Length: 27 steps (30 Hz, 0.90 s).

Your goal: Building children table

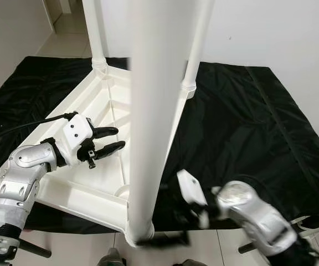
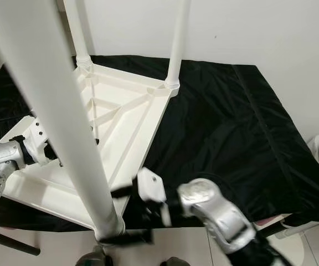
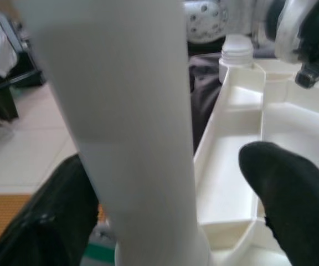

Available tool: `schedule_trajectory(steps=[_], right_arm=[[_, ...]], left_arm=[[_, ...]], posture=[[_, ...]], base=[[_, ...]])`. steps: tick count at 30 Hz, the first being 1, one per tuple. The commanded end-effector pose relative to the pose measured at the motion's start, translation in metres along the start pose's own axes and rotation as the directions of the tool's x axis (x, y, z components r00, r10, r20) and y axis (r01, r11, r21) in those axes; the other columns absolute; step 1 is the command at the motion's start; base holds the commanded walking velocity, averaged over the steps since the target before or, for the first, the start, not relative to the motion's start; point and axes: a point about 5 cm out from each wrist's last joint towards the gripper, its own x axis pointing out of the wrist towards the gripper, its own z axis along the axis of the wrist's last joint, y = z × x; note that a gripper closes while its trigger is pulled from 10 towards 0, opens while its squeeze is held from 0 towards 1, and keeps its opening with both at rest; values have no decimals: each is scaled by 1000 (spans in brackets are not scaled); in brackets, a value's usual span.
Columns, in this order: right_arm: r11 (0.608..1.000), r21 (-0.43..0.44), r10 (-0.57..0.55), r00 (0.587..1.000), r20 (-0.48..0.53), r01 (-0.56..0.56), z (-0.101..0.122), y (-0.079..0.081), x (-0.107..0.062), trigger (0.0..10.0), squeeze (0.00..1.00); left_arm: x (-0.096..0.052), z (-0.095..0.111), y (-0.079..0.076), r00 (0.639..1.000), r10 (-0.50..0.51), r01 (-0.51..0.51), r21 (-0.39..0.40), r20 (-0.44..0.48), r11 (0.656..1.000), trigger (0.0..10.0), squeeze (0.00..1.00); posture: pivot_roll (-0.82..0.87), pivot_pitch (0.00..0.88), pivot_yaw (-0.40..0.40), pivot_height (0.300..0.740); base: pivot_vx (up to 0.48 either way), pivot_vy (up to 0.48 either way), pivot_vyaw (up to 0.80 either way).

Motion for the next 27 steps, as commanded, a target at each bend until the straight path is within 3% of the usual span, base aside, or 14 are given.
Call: schedule_trajectory(steps=[1, 7, 8, 9, 10, 11, 12, 18, 20, 21, 23, 27], right_arm=[[999, 7, -34, 999, 23, 34, 2, 0, -2, 10000, 0], [998, 22, -59, 996, 72, 57, 3, 3, 9, 10000, 0], [997, 34, -73, 993, 89, 70, 2, 4, 13, 9098, 0], [997, 34, -73, 993, 89, 70, 2, 4, 13, 9098, 0], [996, 43, -88, 991, 99, 84, 1, 4, 14, 2471, 0], [996, 43, -88, 991, 99, 84, 1, 4, 14, 2471, 0], [994, 52, -99, 990, 105, 94, 1, 6, 10, 0, 0], [991, 59, -122, 988, 99, 116, -1, 9, -6, 0, 0], [985, 63, -167, 983, 76, 163, -2, 13, -29, 0, 0], [985, 63, -167, 983, 76, 163, -2, 13, -29, 0, 0], [974, 70, -219, 975, 38, 216, -5, 22, -53, 0, 0], [961, 92, -264, 964, 6, 263, -8, 30, -71, 0, 0]], left_arm=[[-4, -1, -3, 999, -35, 35, -6, -11, 999, 10000, 0], [-5, -2, -4, 999, -39, 38, -13, -16, 999, 10000, 0], [-4, -2, -4, 999, -39, 39, -16, -15, 999, 10000, 0], [-4, -2, -4, 999, -39, 39, -16, -15, 999, 10000, 0], [-3, -2, -3, 999, -40, 40, -17, -15, 999, 10000, 0], [-3, -2, -3, 999, -40, 40, -17, -15, 999, 10000, 0], [-3, -2, -3, 999, -41, 41, -18, -14, 999, 10000, 0], [-3, -2, -3, 999, -44, 44, -18, -16, 999, 10000, 0], [-2, -2, -4, 999, -47, 47, -22, -17, 999, 10000, 0], [-2, -2, -4, 999, -47, 47, -22, -17, 999, 10000, 0], [-2, -3, -5, 999, -48, 47, -24, -19, 999, 10000, 0], [-3, -4, -5, 999, -48, 48, -26, -21, 999, 10000, 0]], posture=[[114, 40, 7, 740], [107, 48, 12, 740], [105, 50, 14, 740], [105, 50, 14, 740], [102, 52, 16, 740], [102, 52, 16, 740], [97, 56, 17, 740], [91, 60, 16, 740], [85, 63, 18, 740], [85, 63, 18, 740], [81, 67, 17, 740], [77, 69, 18, 740]], base=[[0, 0, 0], [0, 0, 0], [0, 0, 0], [0, 0, 0], [0, 0, 0], [0, 0, 0], [0, 0, 0], [0, 0, 0], [0, 0, 0], [0, 0, 0], [0, 0, 0], [0, 0, 0]])
